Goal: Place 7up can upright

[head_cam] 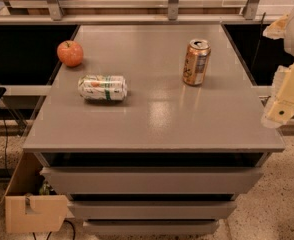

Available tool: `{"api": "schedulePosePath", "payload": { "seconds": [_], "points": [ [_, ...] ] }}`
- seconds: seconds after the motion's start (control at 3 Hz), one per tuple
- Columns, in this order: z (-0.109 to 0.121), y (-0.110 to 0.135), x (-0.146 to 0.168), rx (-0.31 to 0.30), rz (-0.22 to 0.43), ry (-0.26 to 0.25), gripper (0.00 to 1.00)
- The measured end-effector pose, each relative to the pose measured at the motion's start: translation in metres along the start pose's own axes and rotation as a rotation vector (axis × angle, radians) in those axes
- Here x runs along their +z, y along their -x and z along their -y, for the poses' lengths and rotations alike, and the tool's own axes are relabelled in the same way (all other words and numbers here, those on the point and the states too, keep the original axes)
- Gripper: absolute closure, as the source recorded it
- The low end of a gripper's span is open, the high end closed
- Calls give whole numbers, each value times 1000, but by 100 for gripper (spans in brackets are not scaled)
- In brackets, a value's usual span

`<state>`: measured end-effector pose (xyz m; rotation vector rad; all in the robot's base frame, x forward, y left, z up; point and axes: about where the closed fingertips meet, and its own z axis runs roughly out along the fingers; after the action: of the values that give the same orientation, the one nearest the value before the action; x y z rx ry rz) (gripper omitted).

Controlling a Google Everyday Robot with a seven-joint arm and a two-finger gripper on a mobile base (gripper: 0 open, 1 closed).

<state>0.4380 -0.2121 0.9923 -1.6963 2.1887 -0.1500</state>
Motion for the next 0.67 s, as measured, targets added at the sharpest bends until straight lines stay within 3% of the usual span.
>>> {"api": "schedulePosePath", "payload": {
  "seconds": [0.33,0.67],
  "points": [
    [1,2,0,-2,1,-5,0],
    [13,26,4,-63,-2,-19,0]
  ]
}}
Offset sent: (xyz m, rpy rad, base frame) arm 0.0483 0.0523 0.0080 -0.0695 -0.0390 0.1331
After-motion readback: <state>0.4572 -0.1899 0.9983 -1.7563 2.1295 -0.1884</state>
